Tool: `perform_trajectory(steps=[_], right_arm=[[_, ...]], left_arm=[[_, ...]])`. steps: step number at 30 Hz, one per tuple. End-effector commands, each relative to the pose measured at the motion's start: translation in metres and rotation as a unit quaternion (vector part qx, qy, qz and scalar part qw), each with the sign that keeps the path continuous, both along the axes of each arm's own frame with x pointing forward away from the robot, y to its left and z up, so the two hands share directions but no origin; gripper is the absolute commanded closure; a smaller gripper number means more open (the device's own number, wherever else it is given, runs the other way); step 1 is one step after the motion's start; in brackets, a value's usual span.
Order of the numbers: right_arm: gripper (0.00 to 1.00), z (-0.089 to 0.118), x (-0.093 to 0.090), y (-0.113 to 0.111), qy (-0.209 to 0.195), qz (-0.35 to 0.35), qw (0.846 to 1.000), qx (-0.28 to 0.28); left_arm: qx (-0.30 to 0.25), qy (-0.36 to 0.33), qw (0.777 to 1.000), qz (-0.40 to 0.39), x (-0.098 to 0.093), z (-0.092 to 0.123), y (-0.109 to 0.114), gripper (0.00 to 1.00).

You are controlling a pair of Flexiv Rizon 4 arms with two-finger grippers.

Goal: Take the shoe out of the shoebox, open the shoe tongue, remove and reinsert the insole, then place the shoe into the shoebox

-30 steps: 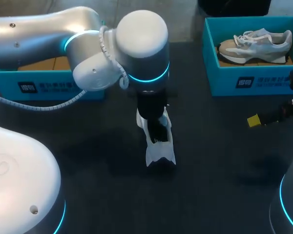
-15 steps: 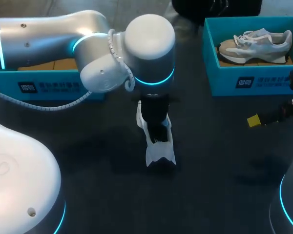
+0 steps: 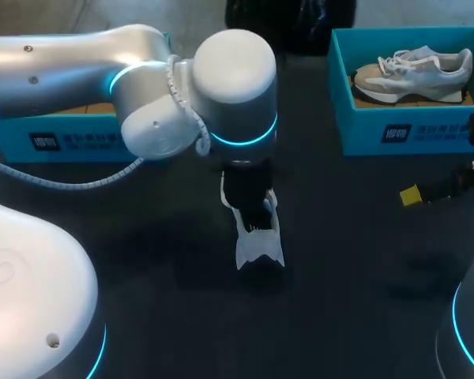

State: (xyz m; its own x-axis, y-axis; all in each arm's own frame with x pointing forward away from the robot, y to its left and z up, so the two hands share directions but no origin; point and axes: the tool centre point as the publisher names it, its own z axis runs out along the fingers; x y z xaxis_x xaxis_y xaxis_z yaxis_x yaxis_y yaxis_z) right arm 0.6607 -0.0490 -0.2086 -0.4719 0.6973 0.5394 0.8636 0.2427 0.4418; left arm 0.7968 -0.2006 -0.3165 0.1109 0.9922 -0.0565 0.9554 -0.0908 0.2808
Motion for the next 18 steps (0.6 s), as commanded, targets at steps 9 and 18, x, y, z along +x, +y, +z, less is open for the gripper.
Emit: perform_trajectory(steps=[9, 18], right_arm=[[0.00, 0.000, -0.001, 0.001, 0.000, -0.001, 1.000, -0.001], [0.00, 0.000, -0.001, 0.001, 0.000, -0.001, 1.000, -0.001]], left_arm=[[0.004, 0.004, 1.000, -0.008, 0.003, 0.000, -0.006, 0.62], [0.012, 0.026, 1.000, -0.013, -0.012, -0.012, 0.000, 0.62]])
